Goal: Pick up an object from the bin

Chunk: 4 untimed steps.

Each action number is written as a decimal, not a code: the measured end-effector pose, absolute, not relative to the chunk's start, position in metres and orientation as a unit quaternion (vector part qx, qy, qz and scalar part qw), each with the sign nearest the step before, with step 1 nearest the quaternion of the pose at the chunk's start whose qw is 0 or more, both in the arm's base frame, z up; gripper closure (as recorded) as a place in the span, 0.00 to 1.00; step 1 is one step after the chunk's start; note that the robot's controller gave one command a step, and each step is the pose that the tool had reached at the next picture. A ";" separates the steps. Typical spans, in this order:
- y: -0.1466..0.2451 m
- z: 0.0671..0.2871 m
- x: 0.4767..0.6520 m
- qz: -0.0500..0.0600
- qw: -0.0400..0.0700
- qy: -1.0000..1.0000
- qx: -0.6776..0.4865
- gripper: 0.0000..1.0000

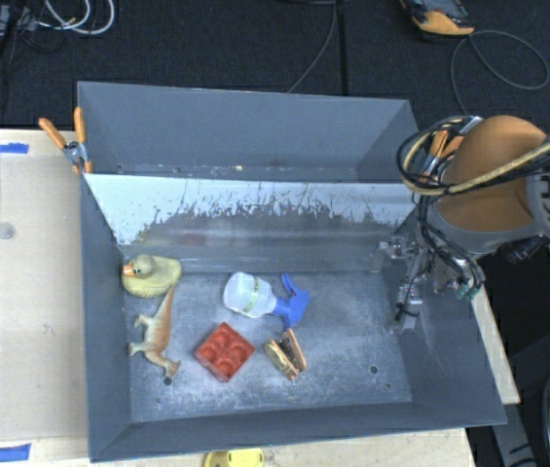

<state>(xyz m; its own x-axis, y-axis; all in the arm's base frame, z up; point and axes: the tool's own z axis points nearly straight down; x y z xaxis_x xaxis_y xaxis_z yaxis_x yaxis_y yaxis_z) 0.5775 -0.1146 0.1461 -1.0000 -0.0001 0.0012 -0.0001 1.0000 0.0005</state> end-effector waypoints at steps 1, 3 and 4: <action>-0.082 0.112 0.581 0.001 0.000 -0.993 0.116 0.00; -0.002 0.122 0.610 0.000 -0.002 -0.983 0.183 0.00; 0.004 0.086 0.611 -0.002 0.002 -0.947 0.321 0.00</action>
Offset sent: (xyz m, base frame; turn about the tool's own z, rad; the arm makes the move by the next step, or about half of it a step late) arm 0.0232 0.0929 0.0074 -0.3126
